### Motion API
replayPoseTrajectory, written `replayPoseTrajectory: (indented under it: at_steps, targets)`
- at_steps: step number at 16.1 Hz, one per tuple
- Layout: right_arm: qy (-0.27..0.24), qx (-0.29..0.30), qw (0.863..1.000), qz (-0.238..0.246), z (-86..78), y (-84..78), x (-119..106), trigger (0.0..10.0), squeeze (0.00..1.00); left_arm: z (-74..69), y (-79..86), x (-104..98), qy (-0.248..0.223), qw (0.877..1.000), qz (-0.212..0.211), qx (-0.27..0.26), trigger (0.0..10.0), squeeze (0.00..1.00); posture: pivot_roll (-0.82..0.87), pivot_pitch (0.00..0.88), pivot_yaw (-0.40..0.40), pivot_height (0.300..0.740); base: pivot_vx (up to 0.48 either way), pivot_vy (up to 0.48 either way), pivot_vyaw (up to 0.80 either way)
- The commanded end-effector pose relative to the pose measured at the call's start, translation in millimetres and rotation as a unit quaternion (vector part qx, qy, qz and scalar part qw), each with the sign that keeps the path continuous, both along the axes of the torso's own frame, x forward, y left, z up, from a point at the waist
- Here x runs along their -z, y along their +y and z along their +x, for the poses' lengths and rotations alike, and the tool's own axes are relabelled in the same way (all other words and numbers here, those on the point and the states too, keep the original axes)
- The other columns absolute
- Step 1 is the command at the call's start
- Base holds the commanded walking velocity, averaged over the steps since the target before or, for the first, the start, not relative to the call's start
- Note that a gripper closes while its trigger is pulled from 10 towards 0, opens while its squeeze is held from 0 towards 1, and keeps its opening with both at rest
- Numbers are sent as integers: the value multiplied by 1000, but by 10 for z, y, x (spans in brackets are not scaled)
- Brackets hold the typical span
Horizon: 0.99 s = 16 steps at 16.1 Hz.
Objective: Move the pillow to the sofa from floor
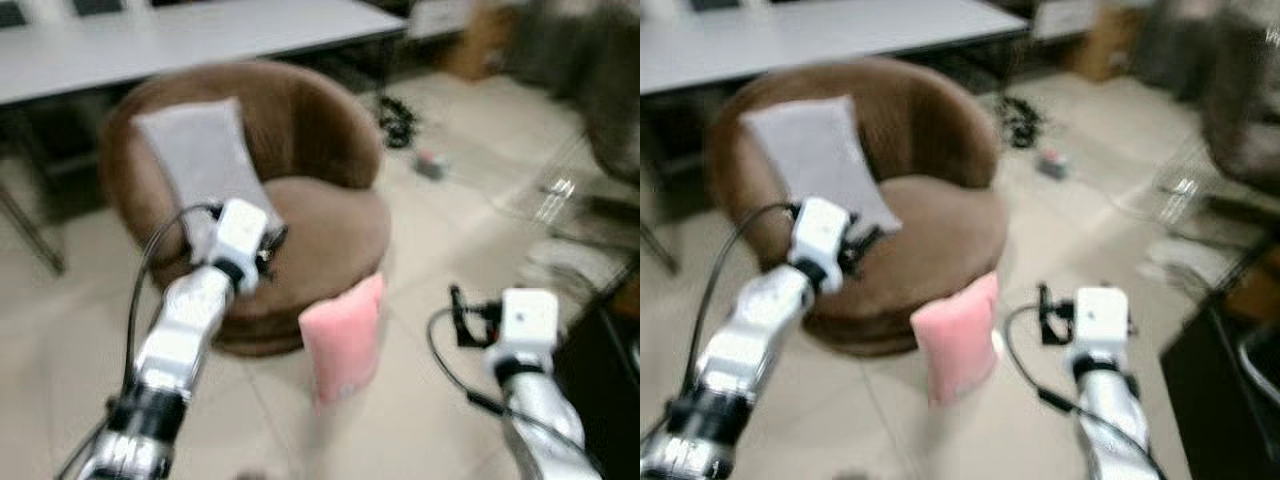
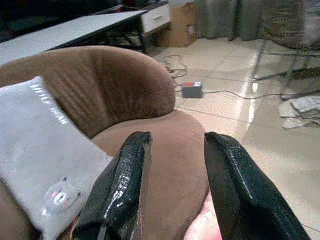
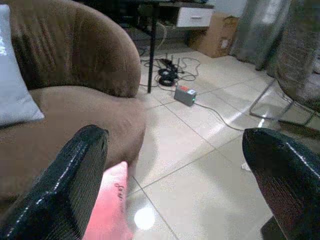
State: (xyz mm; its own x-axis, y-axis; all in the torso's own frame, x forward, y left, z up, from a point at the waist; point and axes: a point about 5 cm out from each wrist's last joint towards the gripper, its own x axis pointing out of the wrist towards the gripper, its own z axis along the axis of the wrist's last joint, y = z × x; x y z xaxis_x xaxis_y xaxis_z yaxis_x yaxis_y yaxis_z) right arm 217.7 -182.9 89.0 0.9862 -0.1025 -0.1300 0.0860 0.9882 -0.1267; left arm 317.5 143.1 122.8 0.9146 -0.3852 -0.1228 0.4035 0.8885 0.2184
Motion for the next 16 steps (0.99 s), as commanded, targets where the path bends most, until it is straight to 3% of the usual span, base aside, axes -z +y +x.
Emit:
replayPoseTrajectory:
  at_steps: [1, 16]
  targets:
    - [-12, -15, 1000, 4, 42, 60, -46, 10000, 0, 14, 94, -53, -13, 1000, 10, -13, 10000, 0, 61, 0, 8, 740, 0, -480, 800]
    - [-15, -31, 999, -6, 66, 84, -26, 10000, 0, 26, 102, -126, -50, 998, 4, -23, 10000, 0, 60, 0, 2, 740, 0, -480, 800]
